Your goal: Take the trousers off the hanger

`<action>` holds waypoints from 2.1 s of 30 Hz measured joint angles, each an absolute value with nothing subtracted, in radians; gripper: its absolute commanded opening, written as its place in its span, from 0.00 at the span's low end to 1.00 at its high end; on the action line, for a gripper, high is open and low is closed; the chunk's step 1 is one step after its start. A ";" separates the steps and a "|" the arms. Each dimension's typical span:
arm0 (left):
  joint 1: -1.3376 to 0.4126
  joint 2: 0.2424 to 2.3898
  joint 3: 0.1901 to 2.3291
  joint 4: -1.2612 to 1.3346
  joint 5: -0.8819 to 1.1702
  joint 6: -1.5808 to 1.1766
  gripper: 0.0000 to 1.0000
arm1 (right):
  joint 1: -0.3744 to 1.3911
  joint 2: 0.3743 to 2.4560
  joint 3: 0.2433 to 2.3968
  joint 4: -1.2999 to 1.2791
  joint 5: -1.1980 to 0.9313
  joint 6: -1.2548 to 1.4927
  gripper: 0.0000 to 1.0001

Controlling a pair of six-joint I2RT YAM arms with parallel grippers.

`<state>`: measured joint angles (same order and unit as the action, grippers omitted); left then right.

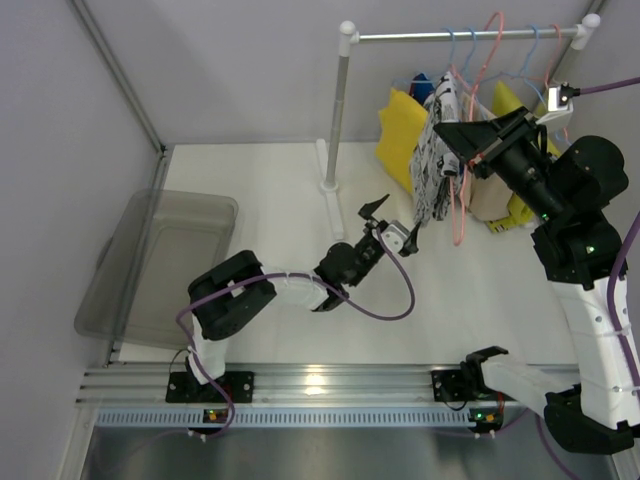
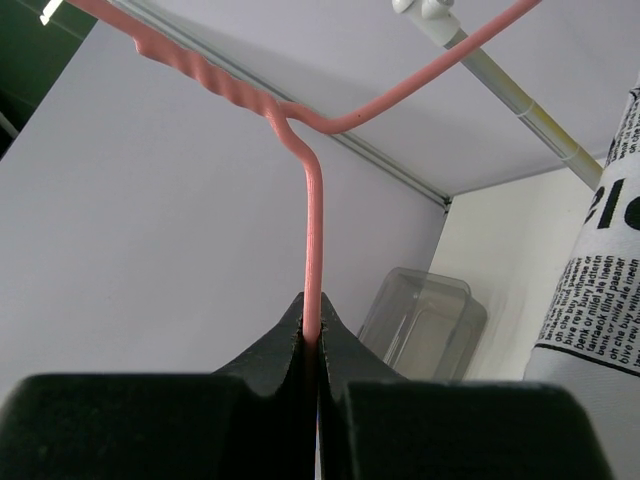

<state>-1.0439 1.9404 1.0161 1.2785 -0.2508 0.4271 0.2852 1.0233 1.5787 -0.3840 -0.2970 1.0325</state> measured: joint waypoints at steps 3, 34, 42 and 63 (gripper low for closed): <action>-1.049 1.940 1.003 1.285 -0.249 0.418 0.99 | 0.285 1.022 1.578 -0.384 -0.287 1.032 0.00; -1.056 2.119 1.252 1.256 -0.408 0.448 0.99 | 0.286 0.986 1.568 -0.390 -0.272 1.044 0.00; -1.056 2.137 1.312 1.256 -0.408 0.463 0.99 | 0.287 0.981 1.541 -0.389 -0.273 1.060 0.00; -1.048 2.137 1.433 1.258 -0.406 0.531 0.89 | 0.299 0.982 1.515 -0.368 -0.273 1.064 0.00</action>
